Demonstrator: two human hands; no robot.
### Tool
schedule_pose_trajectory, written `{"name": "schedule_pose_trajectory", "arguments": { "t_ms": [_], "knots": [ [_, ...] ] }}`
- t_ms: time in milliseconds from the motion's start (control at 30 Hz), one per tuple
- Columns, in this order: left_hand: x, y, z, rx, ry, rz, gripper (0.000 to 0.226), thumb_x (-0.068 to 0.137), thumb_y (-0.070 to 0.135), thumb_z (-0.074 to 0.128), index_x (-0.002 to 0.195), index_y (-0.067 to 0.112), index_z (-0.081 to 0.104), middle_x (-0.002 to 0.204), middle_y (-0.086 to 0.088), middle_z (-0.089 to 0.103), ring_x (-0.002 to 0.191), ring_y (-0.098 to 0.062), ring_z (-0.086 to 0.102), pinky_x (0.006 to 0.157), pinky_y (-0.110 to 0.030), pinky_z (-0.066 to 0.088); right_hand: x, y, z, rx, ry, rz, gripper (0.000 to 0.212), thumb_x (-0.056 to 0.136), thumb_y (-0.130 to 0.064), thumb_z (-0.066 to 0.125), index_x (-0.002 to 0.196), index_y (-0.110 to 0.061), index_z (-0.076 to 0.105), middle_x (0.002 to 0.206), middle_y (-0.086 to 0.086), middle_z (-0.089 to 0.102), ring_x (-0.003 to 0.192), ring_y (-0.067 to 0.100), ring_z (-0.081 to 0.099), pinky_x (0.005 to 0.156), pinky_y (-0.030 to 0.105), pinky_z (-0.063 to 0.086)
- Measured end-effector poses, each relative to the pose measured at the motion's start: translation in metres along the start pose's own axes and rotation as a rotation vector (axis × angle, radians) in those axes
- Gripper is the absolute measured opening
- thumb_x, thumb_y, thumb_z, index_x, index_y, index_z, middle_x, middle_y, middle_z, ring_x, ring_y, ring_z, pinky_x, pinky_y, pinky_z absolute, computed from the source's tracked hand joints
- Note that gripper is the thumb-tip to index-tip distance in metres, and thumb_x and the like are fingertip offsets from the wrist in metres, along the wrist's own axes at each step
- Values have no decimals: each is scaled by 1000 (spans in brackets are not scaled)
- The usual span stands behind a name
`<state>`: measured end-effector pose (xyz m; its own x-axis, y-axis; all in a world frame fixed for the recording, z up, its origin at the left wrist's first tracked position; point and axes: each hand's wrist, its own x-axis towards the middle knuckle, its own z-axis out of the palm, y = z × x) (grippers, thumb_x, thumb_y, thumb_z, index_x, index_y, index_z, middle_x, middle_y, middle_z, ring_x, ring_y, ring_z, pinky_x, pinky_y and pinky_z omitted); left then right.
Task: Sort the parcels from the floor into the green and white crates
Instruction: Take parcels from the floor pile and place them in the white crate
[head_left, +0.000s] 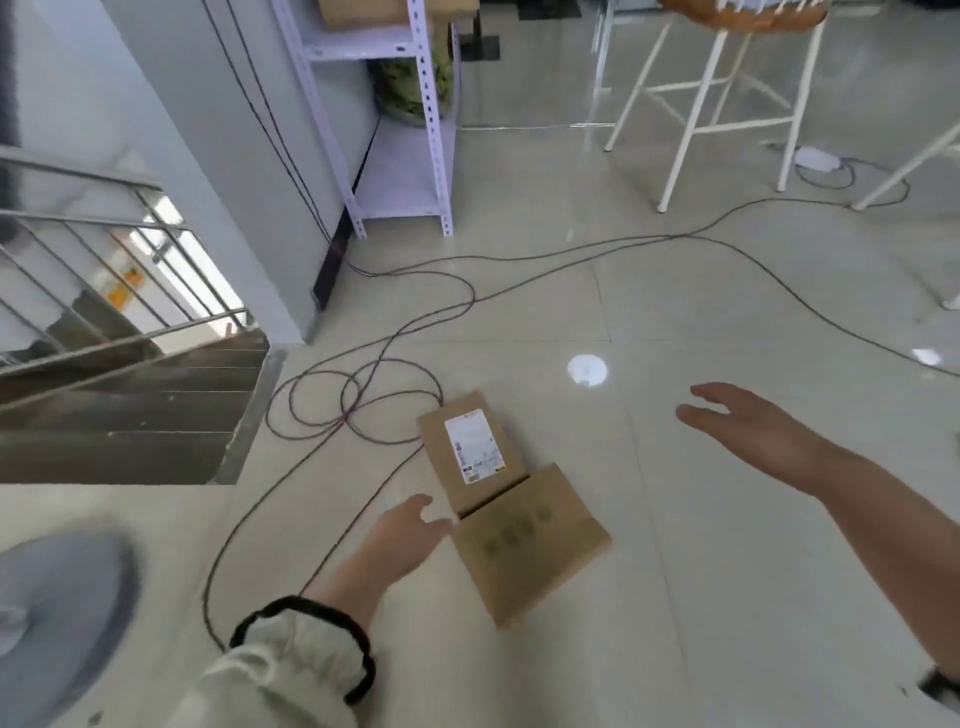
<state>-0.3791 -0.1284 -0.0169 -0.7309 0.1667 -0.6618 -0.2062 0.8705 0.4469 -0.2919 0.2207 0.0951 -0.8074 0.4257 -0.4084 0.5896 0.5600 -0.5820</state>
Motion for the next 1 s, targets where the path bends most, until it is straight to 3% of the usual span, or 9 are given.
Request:
{"name": "schedule_pose_trajectory", "arguments": {
  "t_ms": [300,367,433,500,700,767,867,933,1000],
  "knots": [
    [145,-59,98,-94,-35,-74,87,85,60,54,150,12,22,150,-7,37,135,-26,38,101,-30,34,155,44,203,-24,-186,84,68,94,-49,42,144,-4,33,149,14,35,135,29,36,106,36,31],
    [147,-60,105,-160,-48,-129,80,85,56,57,145,10,31,142,-10,46,125,-28,48,100,-32,41,156,55,239,27,-243,189,67,95,-51,38,142,-4,37,144,14,42,129,30,43,101,36,37],
    [144,-56,111,-189,-35,-120,53,85,47,60,124,13,48,122,-7,57,105,-23,57,91,-34,49,152,60,258,95,-268,260,65,92,-56,37,134,-7,48,133,11,51,117,29,51,97,35,42],
    [141,-50,113,-218,12,-109,35,85,41,62,106,15,52,105,-3,59,91,-19,57,81,-32,51,152,59,261,121,-263,264,57,88,-59,38,115,-12,57,123,9,57,107,28,54,97,39,44],
    [140,-43,88,-274,204,-30,35,87,47,58,107,19,54,99,5,56,89,-14,55,68,-26,43,162,55,257,280,-186,306,56,80,-58,46,109,-11,54,103,11,57,90,29,55,76,40,49],
    [135,-45,78,-331,303,-7,33,86,50,58,103,21,58,93,9,57,80,-8,54,56,-22,37,160,53,258,340,-160,282,47,80,-51,50,100,-9,57,99,12,60,91,30,57,81,44,53],
    [128,-50,69,-418,441,59,21,85,44,63,88,24,60,87,7,62,78,-8,57,55,-21,37,152,46,257,395,-90,165,32,81,-38,55,86,-6,55,92,11,59,88,30,59,85,50,52],
    [126,-56,67,-445,523,110,14,83,33,69,80,25,57,82,4,64,75,-11,59,56,-20,38,148,44,257,373,-40,48,24,82,-28,57,92,-6,56,91,9,57,88,27,58,85,49,51],
    [124,-65,69,-466,567,149,17,81,19,72,82,24,56,81,0,64,73,-13,59,53,-15,39,143,44,260,372,-15,-26,19,81,-17,60,99,-10,55,96,5,59,89,21,56,81,39,50]
  ]
}}
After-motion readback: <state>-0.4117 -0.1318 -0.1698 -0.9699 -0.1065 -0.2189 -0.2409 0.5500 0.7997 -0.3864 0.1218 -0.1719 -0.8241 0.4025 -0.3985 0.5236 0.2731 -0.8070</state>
